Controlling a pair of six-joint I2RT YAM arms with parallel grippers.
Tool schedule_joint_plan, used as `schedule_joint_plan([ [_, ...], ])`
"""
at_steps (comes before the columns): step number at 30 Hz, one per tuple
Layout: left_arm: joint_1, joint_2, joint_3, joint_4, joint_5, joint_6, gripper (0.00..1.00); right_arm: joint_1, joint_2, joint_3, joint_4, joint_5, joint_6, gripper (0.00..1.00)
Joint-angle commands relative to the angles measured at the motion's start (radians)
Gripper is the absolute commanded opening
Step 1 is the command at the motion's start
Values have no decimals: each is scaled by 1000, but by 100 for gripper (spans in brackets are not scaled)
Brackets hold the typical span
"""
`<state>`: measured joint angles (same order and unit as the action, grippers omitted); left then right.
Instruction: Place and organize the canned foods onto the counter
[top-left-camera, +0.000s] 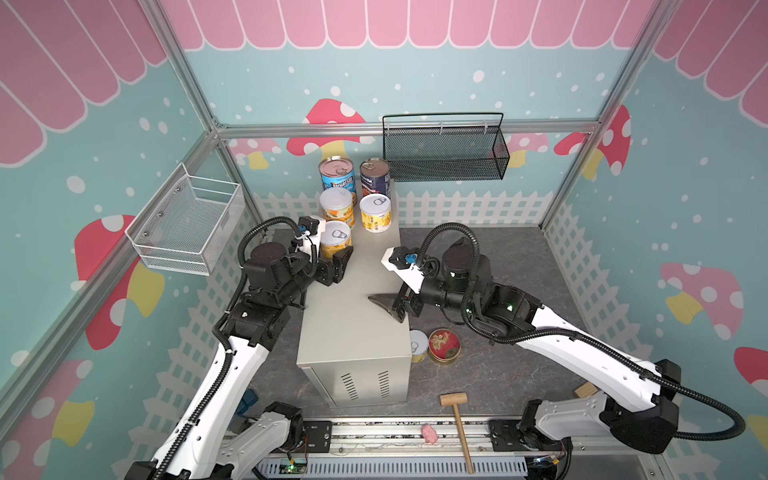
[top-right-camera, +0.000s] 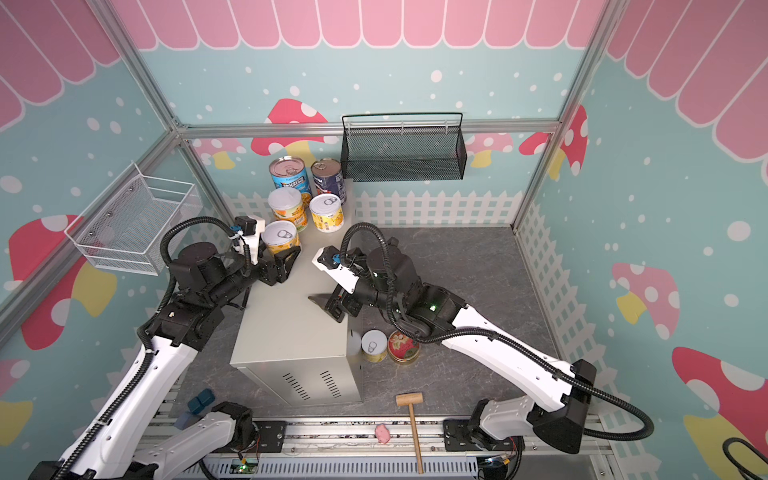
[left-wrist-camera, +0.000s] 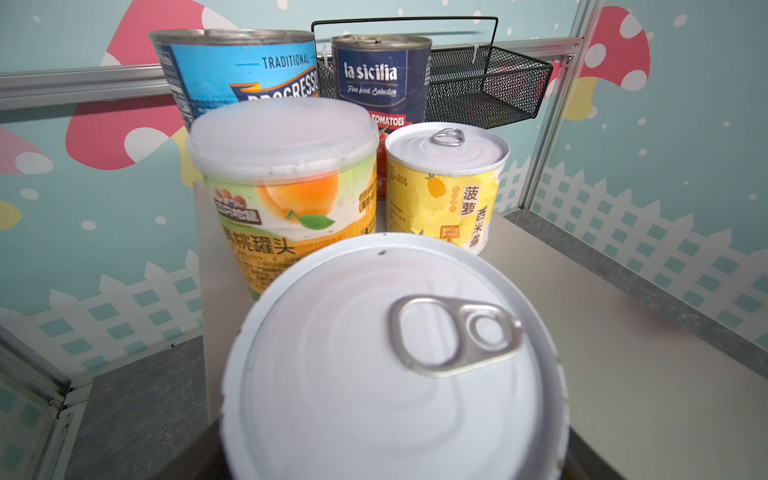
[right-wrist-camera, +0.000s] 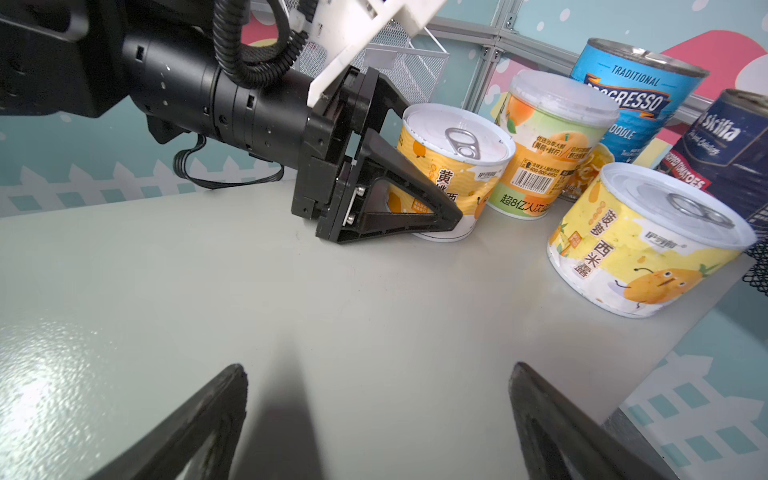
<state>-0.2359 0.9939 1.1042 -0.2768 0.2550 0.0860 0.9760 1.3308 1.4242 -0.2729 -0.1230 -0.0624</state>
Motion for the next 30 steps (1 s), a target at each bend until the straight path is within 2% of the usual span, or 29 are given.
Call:
schedule_joint_plan([
  [1, 2, -1, -10, 3, 9, 9, 79, 2, 18, 40, -19, -1, 3, 99],
  [5, -6, -25, 0, -22, -18, 1, 94, 2, 33, 62, -21, 30, 22, 99],
  [8, -27, -61, 19, -81, -94, -19, 99, 3, 54, 97, -33, 90, 59, 99],
  [15, -43, -218, 33, -239, -283, -101, 99, 2, 133, 212, -121, 249, 162, 99],
  [19, -42, -269, 49, -337, -397, -133, 99, 2, 155, 256, -144, 287, 191, 99],
  [25, -44, -235, 110, -416, -597, -156, 100, 3, 166, 281, -143, 323, 226, 95],
  [30, -43, -159, 142, -400, -647, -163, 100, 2, 172, 286, -146, 326, 246, 85],
])
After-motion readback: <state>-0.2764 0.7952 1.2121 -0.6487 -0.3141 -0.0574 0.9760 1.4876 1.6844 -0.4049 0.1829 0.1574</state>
